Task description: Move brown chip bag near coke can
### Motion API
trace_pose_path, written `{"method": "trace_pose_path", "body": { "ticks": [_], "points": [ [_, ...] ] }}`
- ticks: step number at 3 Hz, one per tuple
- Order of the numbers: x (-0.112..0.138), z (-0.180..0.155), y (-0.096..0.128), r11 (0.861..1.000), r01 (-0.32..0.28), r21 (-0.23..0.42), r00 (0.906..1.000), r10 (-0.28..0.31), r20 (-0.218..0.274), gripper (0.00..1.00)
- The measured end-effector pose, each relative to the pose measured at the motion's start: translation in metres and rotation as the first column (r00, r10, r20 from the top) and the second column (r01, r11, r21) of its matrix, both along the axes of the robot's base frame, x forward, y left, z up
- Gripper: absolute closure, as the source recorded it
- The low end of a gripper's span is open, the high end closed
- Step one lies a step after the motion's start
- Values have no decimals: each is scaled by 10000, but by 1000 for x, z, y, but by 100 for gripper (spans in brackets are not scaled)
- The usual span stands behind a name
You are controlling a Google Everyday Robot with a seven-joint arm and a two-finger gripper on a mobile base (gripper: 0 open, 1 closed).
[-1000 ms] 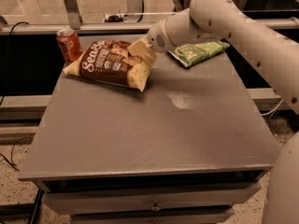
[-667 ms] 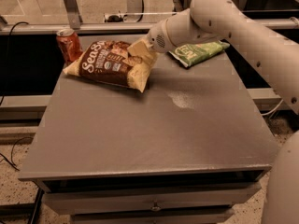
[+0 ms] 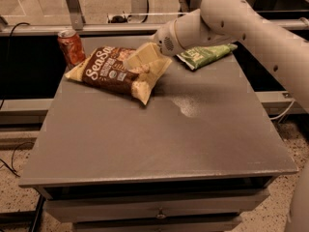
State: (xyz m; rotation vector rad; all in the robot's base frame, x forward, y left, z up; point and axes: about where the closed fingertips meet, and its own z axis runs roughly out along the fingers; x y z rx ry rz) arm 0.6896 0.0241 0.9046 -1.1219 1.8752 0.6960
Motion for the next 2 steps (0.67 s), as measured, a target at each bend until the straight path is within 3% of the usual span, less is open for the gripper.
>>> {"method": "trace_pose_path", "body": {
  "ticks": [1,2],
  "points": [
    [-25,16,-20,9996,114,-247,9990,-104,431,0],
    [-73,43,-62,9974,328,-638,9934,-255,1117,0]
  ]
}}
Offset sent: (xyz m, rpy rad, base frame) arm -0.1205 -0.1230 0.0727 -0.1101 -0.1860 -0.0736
